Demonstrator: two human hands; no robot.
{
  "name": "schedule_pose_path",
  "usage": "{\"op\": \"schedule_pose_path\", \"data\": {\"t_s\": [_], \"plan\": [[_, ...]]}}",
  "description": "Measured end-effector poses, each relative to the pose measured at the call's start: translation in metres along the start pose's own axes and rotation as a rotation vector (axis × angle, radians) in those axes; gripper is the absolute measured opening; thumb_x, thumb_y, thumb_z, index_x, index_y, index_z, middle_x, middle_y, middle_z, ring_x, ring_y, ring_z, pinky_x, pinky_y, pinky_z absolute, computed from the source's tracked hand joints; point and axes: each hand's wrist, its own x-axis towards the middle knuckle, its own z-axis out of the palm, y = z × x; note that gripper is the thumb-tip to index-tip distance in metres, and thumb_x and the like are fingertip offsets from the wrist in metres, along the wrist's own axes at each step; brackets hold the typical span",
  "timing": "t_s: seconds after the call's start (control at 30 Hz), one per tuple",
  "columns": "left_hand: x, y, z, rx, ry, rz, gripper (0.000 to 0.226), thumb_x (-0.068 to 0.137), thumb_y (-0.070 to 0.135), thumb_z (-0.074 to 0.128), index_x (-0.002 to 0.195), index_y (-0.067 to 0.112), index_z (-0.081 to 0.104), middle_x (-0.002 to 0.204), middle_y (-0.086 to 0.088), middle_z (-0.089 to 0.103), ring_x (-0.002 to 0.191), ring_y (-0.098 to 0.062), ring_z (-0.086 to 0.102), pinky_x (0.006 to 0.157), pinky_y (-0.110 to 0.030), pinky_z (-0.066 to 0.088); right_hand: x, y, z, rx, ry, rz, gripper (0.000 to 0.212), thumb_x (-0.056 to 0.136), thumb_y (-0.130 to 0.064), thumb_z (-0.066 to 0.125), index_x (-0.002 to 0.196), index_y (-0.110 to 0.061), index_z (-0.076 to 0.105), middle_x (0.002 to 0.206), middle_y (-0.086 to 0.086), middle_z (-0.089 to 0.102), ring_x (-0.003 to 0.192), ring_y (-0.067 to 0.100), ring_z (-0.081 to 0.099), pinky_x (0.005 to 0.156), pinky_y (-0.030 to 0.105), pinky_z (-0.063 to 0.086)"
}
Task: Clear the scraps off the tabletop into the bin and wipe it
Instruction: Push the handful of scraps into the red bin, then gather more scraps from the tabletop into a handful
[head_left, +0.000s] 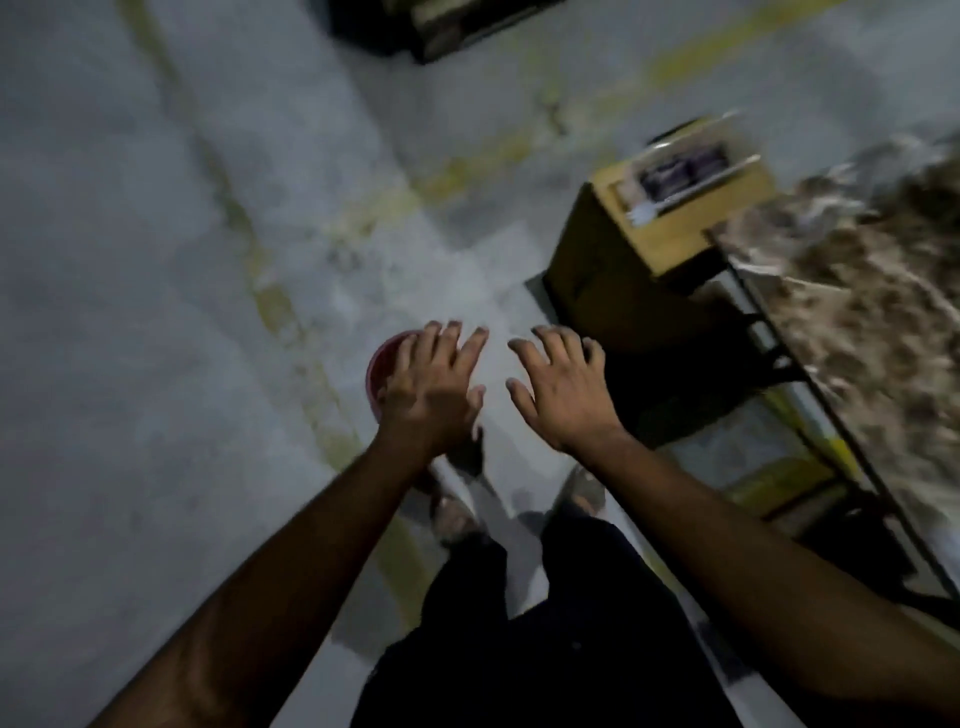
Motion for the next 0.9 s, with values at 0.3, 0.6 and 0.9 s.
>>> {"op": "schedule_pose_path", "data": {"t_s": [0.3,0.6,0.9], "plan": [[0.043,0.226,-0.090,0.039,0.085,0.598,0.065,0.086,0.041,0.067,0.144,0.019,0.049,0.147,-0.010,0.048,0.135,-0.032,0.041,0.106,-0.050,0.040,-0.170,0.143,-0.091,0.066,0.286,0.524,0.054,0.094,-0.051,0.045,0.141,-0.026,0.048,0.151,0.010,0.043,0.140,0.032,0.034,0.105,0.054,0.034],[0.076,0.477,-0.077,0.036,-0.030,0.806,0.058,0.087,0.050,0.037,0.134,0.024,0.058,0.120,-0.003,0.069,0.116,-0.028,0.057,0.088,-0.040,0.052,-0.347,0.330,-0.101,0.166,0.296,0.867,0.056,0.094,-0.044,0.053,0.145,-0.028,0.042,0.153,0.012,0.039,0.132,0.038,0.042,0.096,0.051,0.047],[0.110,0.566,-0.056,0.089,-0.108,0.868,0.060,0.089,0.051,0.037,0.142,0.026,0.047,0.127,0.000,0.066,0.126,-0.024,0.046,0.095,-0.038,0.047,-0.410,0.408,-0.093,0.372,0.238,0.983,0.062,0.098,-0.041,0.052,0.153,-0.028,0.027,0.161,0.011,0.019,0.140,0.038,0.032,0.100,0.049,0.045]]}}
